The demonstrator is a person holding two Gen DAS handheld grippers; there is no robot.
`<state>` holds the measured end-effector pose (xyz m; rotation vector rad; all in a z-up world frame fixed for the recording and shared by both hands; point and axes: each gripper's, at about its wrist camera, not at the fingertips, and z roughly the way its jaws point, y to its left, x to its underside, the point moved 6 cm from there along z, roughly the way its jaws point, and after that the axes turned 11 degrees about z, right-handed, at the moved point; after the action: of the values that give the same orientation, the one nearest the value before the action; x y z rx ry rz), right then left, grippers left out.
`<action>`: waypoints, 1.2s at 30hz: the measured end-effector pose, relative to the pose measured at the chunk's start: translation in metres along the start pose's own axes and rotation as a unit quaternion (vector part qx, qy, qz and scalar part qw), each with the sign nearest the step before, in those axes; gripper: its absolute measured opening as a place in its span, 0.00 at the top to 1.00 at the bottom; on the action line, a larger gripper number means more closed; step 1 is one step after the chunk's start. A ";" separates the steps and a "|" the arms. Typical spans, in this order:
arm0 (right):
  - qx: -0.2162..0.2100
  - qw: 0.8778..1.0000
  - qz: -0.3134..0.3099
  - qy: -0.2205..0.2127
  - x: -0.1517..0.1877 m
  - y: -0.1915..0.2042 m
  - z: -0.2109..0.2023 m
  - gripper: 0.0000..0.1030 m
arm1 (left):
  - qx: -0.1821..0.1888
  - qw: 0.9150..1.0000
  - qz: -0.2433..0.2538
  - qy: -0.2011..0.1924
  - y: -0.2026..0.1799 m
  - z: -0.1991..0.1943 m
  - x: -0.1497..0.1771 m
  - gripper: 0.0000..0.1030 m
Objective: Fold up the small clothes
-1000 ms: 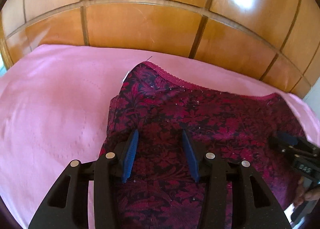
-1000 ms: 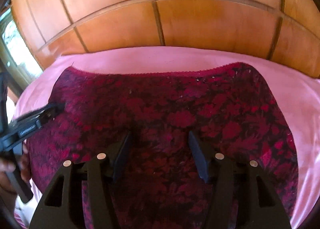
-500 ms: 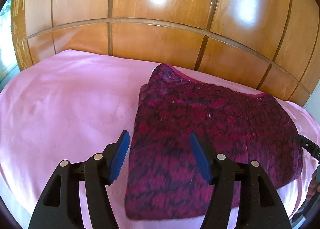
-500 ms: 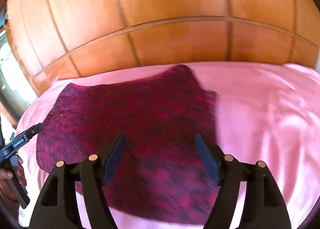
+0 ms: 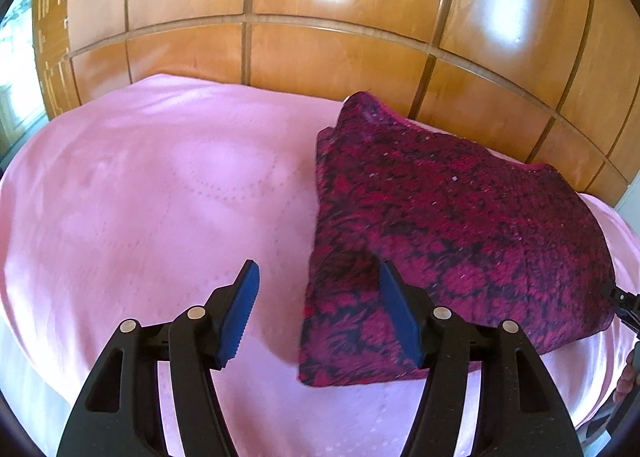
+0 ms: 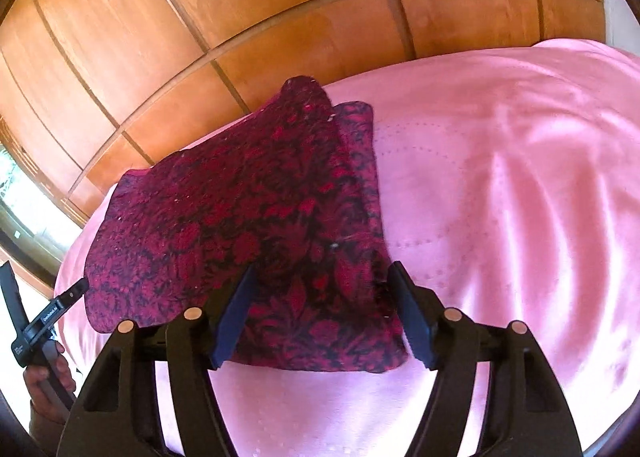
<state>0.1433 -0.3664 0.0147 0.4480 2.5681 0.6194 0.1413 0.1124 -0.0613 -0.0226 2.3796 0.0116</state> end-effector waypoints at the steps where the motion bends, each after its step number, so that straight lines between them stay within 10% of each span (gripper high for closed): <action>1: -0.002 1.000 -0.002 0.004 0.001 0.002 0.002 0.41 | 0.002 1.000 -0.005 0.002 0.004 0.000 0.003 0.34; 7: 0.009 1.000 -0.009 0.013 0.006 0.001 0.015 0.73 | 0.085 0.992 -0.087 0.015 0.029 0.009 0.025 0.28; 9: 0.003 1.000 -0.003 0.017 0.005 0.000 0.013 0.82 | 0.141 0.983 -0.118 0.018 0.033 0.013 0.029 0.41; 11: -0.006 1.000 0.003 0.020 0.003 0.000 0.009 0.86 | 0.207 0.968 -0.137 0.024 0.030 0.019 0.031 0.81; 20: -0.046 0.998 0.022 0.032 0.002 -0.002 -0.017 0.89 | 0.279 0.945 -0.168 0.037 0.035 0.003 0.040 0.91; 27: -0.067 0.996 0.025 0.061 0.020 -0.012 -0.046 0.90 | 0.286 0.944 -0.157 0.056 0.037 -0.028 0.053 0.91; 32: -0.044 0.997 0.015 0.063 0.016 -0.015 -0.033 0.88 | 0.227 0.966 -0.107 0.063 0.027 -0.021 0.039 0.86; 36: -0.016 0.999 0.000 0.046 0.006 -0.007 -0.028 0.57 | 0.204 0.972 -0.112 0.034 0.039 -0.020 0.019 0.80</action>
<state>0.1230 -0.3798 0.0308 0.4185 2.6417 0.6956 0.1132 0.1506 -0.0601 -0.0951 2.3895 -0.5927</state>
